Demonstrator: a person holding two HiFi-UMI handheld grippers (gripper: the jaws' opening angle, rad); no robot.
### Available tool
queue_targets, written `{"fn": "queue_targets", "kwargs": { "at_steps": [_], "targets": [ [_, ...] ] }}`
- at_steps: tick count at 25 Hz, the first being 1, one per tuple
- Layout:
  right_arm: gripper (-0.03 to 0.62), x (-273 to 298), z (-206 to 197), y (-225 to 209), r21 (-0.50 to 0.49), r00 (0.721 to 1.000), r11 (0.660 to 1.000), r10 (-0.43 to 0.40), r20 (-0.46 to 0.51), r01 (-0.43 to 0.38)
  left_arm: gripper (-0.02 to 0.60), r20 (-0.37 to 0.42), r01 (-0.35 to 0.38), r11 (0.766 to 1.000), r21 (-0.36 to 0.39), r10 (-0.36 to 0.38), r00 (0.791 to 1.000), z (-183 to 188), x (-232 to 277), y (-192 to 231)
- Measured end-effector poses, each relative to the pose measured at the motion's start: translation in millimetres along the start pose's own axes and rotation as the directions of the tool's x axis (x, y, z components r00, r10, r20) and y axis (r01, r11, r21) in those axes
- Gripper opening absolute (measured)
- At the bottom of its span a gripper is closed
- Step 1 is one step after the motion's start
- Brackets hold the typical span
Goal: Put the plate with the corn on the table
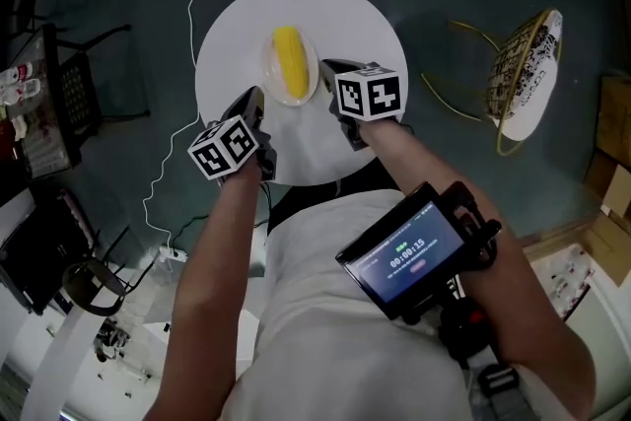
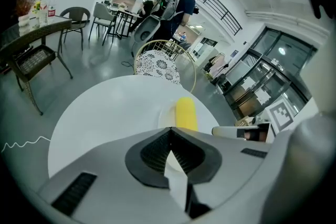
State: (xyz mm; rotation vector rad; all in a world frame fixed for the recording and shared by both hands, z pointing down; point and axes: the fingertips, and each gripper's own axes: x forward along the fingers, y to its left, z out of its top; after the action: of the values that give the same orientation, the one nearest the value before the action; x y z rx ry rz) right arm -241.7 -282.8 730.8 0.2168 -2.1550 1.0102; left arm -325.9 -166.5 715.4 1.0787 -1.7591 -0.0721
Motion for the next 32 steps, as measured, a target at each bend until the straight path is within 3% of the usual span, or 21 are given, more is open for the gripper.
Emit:
{"fn": "queue_targets", "kwargs": {
  "at_steps": [10, 20, 23, 32],
  "targets": [
    [0.008, -59.8, -21.9, 56.2, -0.037, 0.997, 0.999, 0.019, 0.076, -0.016, 0.008, 0.032, 0.102, 0.994, 0.046, -0.103, 0.994, -24.6, -74.0, -26.1],
    [0.008, -63.5, -17.2, 76.6, -0.059, 0.991, 0.996, 0.070, 0.116, -0.063, 0.008, 0.053, 0.178, 0.976, 0.125, -0.186, 0.981, -15.7, -86.3, -38.2],
    [0.008, -82.4, -26.5, 95.2, -0.069, 0.987, 0.995, 0.081, 0.136, -0.072, 0.008, 0.071, 0.194, 0.972, 0.132, -0.204, 0.976, -21.2, -110.2, -44.1],
    [0.008, -129.7, -46.4, 135.0, -0.118, 0.975, 0.989, 0.116, 0.187, -0.094, 0.008, 0.089, 0.262, 0.944, 0.200, -0.284, 0.955, -46.5, -158.7, -73.5]
  ]
}}
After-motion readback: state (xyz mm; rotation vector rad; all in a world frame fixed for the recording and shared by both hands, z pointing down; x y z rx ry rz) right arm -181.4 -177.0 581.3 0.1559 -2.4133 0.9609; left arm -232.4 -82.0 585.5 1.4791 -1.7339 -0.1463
